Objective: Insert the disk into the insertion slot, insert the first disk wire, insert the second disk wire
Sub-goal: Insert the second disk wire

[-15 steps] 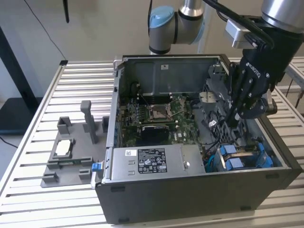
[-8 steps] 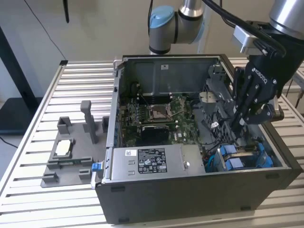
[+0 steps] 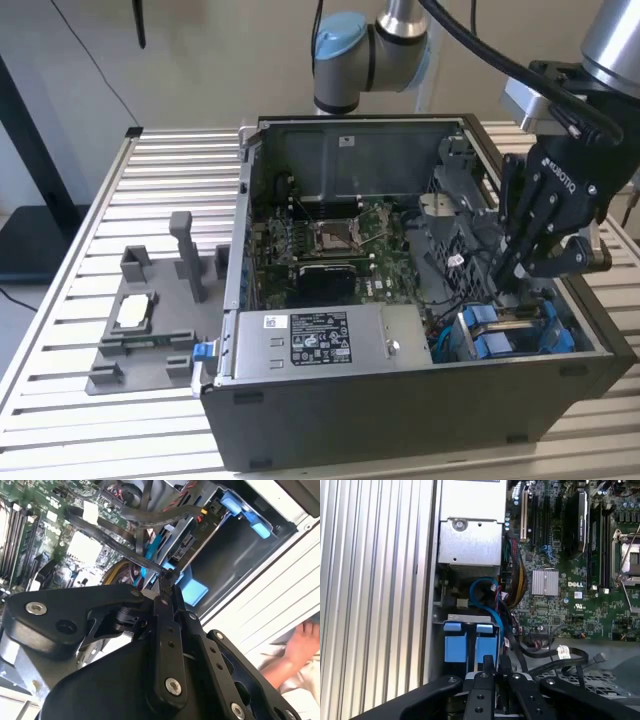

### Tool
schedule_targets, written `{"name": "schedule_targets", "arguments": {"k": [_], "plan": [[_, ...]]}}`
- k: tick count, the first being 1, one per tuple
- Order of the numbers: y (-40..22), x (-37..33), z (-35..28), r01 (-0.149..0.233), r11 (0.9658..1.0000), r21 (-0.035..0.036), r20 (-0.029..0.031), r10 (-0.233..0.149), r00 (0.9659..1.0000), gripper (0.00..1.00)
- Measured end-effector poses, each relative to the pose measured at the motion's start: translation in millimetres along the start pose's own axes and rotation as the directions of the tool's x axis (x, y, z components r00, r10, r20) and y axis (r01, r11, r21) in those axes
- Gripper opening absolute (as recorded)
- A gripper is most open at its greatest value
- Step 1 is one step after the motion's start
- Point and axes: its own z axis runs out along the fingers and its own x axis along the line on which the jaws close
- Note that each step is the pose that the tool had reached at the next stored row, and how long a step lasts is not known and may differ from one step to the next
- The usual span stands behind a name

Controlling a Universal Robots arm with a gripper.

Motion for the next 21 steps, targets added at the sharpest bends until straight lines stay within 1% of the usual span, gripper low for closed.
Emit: {"name": "schedule_targets", "arguments": {"k": [5,8,9,11,14,15,17,21], "plan": [[-5.8,5.5,2.8,0.000,1.0000,0.0001,0.0045,0.000,1.0000,0.16],[-8.6,7.1,5.1,-0.001,1.0000,0.0002,0.0101,0.001,0.9999,0.16],[-9.3,7.4,5.9,-0.002,1.0000,0.0003,0.0131,0.002,0.9999,0.16],[-10.3,7.5,7.7,-0.005,1.0000,0.0004,0.0211,0.005,0.9998,0.16],[-11.3,7.6,10.0,-0.011,0.9999,0.0007,0.0445,0.011,0.9989,0.16],[-11.5,7.6,10.6,-0.014,0.9999,0.0008,0.0502,0.014,0.9986,0.16],[-12.0,7.8,11.8,-0.021,0.9998,0.0008,0.0576,0.021,0.9981,0.16],[-12.4,8.5,13.6,-0.047,0.9989,0.0006,0.0614,0.046,0.9970,0.16]]}}
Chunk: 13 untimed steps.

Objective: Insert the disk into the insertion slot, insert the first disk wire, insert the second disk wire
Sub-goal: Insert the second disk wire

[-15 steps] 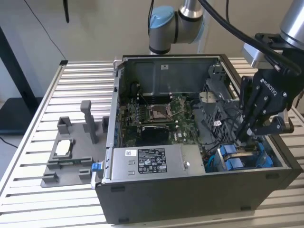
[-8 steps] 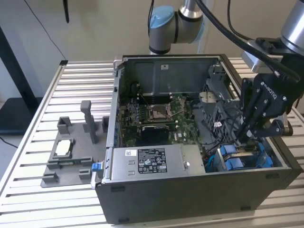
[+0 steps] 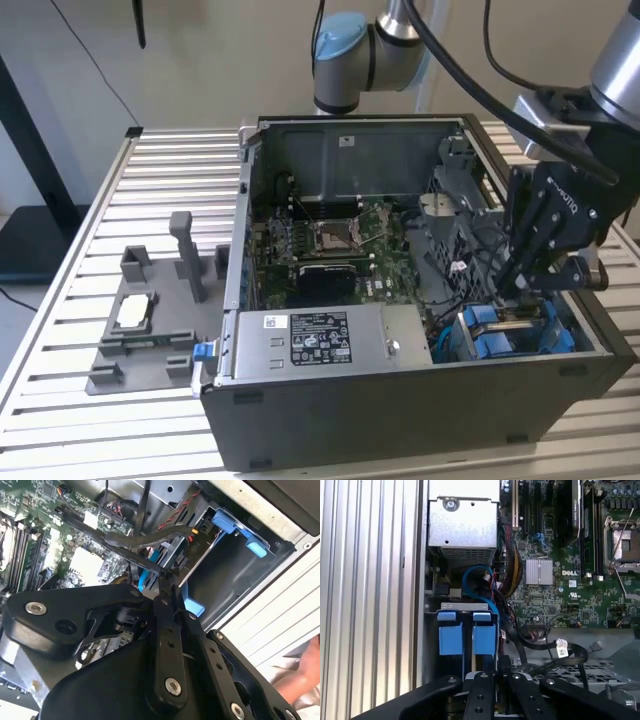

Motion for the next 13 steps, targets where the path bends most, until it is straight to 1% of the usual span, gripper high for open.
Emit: {"name": "schedule_targets", "arguments": {"k": [2,4,7,13], "plan": [[-0.1,0.2,0.6,-0.016,0.9999,0.0007,0.0020,0.016,0.9999,0.16],[-1.2,0.6,0.9,-0.024,0.9997,0.0011,0.0029,0.024,0.9997,0.16],[-4.1,1.8,0.8,-0.025,0.9997,-0.0007,0.0031,0.025,0.9997,0.16],[-5.9,3.3,2.0,-0.025,0.9997,-0.0018,0.0030,0.025,0.9997,0.16]]}}
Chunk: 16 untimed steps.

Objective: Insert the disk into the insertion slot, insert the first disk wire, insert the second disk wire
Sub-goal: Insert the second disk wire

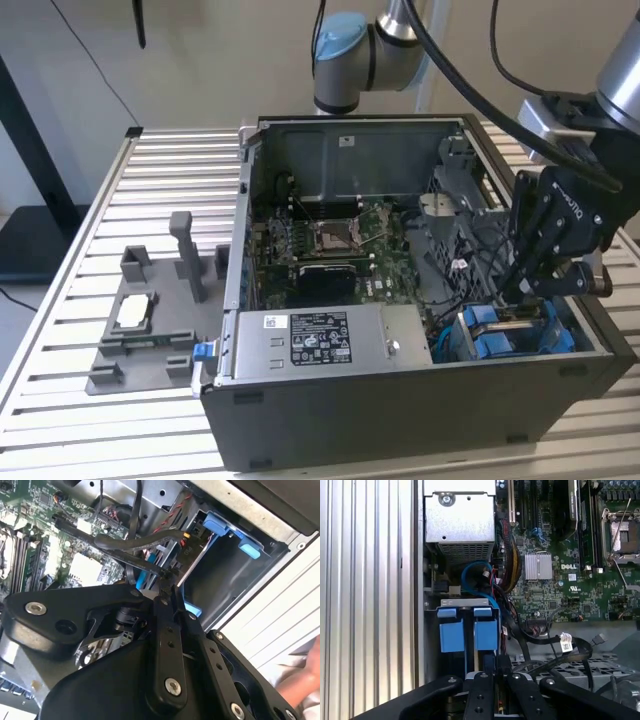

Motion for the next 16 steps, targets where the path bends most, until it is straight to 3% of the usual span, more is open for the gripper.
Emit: {"name": "schedule_targets", "arguments": {"k": [12,16], "plan": [[-0.9,0.1,2.6,0.000,1.0000,0.0030,-0.0005,0.000,1.0000,0.16],[-0.9,0.0,3.0,0.000,1.0000,0.0065,-0.0079,0.000,1.0000,0.16]]}}
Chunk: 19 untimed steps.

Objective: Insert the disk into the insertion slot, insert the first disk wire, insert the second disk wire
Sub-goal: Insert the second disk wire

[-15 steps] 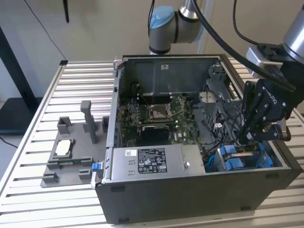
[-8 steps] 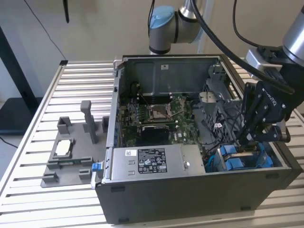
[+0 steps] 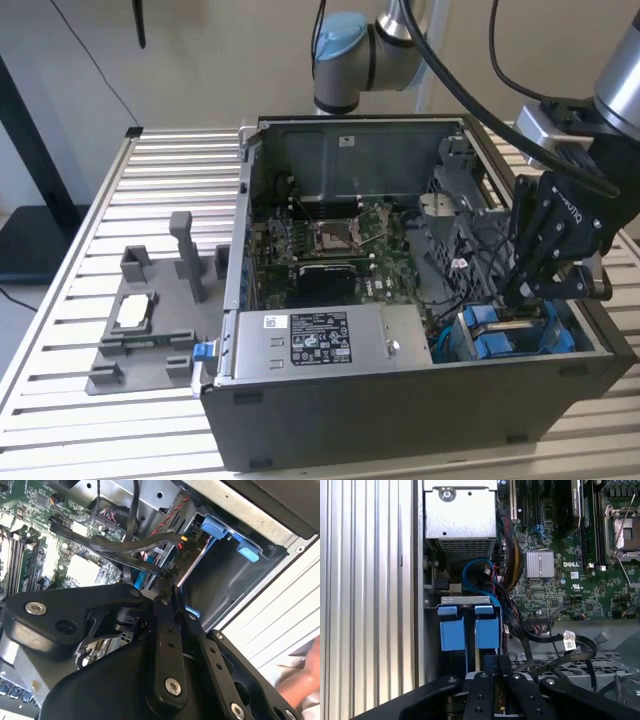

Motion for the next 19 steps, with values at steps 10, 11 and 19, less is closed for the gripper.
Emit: {"name": "schedule_targets", "arguments": {"k": [10,11,19], "plan": [[-0.1,-1.0,1.7,0.000,0.9999,0.0118,-0.0006,0.000,1.0000,0.16],[-0.1,-1.2,2.0,0.000,0.9999,0.0130,-0.0006,0.000,1.0000,0.16],[-0.2,-2.0,3.9,0.000,0.9999,0.0148,-0.0021,0.000,1.0000,0.16]]}}
